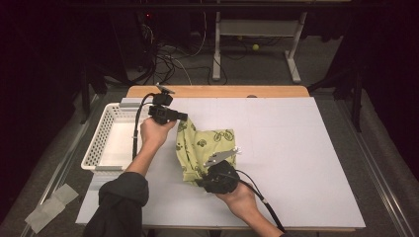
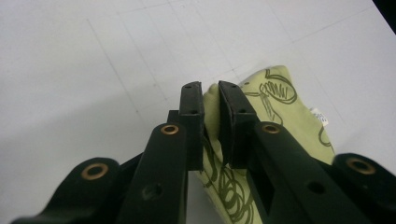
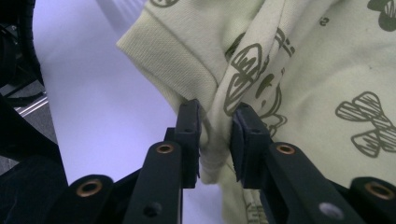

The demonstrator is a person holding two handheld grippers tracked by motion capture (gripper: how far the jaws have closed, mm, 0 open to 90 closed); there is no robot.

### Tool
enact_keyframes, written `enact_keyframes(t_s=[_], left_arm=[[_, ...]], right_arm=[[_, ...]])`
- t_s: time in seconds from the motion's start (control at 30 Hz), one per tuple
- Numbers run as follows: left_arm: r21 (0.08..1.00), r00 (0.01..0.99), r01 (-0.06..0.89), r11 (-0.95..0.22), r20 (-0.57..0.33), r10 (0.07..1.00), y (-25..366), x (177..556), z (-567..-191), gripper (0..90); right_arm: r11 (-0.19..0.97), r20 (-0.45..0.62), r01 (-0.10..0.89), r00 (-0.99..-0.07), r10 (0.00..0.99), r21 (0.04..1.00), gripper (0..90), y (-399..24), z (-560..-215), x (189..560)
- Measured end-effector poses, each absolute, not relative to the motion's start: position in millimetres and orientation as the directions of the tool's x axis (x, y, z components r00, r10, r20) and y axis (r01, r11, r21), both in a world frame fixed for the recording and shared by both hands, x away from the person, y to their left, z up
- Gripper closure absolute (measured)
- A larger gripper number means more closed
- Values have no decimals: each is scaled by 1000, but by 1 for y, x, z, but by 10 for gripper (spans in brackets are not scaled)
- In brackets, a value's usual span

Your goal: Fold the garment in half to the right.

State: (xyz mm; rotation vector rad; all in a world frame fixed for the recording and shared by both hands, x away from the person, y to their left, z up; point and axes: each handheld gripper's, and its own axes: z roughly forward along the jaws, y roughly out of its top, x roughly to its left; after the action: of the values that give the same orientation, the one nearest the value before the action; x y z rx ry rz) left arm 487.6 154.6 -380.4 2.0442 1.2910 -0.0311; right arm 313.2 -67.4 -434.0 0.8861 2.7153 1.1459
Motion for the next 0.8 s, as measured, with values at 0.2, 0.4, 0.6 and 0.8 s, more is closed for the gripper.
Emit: enact_keyframes(t_s=[0.2,0.4,0.6,0.8], left_arm=[[551,507,796,-249,-384,772,143,490,-383,772],[566,535,778,-274,-368,760,131,490,-376,772],[582,563,758,-294,-358,745,117,490,-371,772],[585,587,746,-318,-351,730,98,492,-371,772]], right_arm=[[556,131,477,-826,548,681,867,-76,-435,311],[545,132,477,-823,553,689,868,-83,-434,310],[529,144,485,-816,560,696,868,-94,-432,308],[516,157,503,-804,573,694,869,-107,-432,306]])
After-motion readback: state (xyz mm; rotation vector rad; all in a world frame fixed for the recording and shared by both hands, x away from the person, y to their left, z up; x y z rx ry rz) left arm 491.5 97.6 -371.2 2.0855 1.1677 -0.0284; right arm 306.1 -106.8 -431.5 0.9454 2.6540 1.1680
